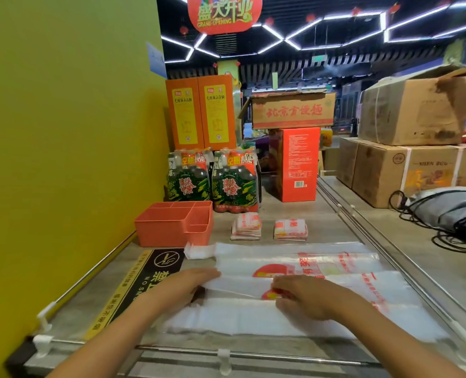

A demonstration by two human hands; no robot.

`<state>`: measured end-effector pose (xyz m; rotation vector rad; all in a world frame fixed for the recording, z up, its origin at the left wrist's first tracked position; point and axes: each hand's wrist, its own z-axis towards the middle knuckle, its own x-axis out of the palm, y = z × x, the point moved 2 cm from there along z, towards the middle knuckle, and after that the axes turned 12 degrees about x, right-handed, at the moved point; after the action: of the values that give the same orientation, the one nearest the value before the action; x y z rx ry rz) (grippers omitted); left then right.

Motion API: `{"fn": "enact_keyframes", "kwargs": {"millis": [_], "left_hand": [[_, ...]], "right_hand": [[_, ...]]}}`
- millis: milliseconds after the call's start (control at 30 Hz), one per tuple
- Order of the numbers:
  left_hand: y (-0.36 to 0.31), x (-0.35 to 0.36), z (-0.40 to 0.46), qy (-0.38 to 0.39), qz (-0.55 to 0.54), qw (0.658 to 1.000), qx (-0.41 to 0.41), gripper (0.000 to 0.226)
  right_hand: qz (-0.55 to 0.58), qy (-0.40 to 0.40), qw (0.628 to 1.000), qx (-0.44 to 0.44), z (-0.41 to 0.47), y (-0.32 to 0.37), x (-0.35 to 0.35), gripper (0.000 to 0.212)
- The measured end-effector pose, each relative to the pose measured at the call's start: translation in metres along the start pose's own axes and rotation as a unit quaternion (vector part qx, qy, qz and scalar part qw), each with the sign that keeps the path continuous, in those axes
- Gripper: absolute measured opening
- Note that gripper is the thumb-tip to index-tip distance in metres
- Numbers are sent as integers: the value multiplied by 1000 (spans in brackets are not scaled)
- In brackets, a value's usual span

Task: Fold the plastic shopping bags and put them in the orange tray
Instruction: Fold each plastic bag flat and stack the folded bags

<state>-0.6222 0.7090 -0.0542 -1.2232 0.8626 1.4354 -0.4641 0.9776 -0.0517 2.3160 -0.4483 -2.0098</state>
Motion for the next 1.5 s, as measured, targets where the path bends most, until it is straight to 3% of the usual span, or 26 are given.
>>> {"fn": "enact_keyframes", "kwargs": {"millis": [33, 133, 200, 333, 433, 633, 867, 1133, 1233, 1333, 1500], "left_hand": [[3, 1, -1, 33, 21, 999, 12, 42], [6, 4, -11, 58, -61, 992, -93, 47], [6, 5, -10, 26, -86, 990, -110, 42], [18, -2, -14, 10, -18, 996, -90, 38], [28, -13, -20, -35, 4, 991, -129, 53], [28, -10, -4, -105, -52, 983, -141, 60], [28, 4, 22, -77, -78, 989, -97, 74], [44, 2, -9, 10, 108, 993, 43, 93], [48, 7, -15, 12, 103, 991, 83, 74], [49, 2, -19, 23, 105, 993, 50, 59], [41, -7, -13, -129, 49, 990, -11, 56]], "right_hand": [[-5, 0, 1000, -2, 4, 3, -1, 40], [17, -10, 998, -53, 11, 21, 0, 62], [29, 8, 997, -75, 14, 33, 6, 64], [34, 38, 996, -76, 18, 34, 21, 63], [34, 32, 996, -76, 18, 32, 24, 64], [31, 24, 997, -71, 18, 33, 31, 66], [22, 32, 997, -68, 16, 34, 33, 66], [32, 34, 996, -74, 16, 33, 33, 66], [34, 35, 996, -76, 16, 34, 33, 65], [37, 39, 996, -76, 15, 34, 32, 64], [37, 39, 996, -73, 15, 35, 32, 64]]}}
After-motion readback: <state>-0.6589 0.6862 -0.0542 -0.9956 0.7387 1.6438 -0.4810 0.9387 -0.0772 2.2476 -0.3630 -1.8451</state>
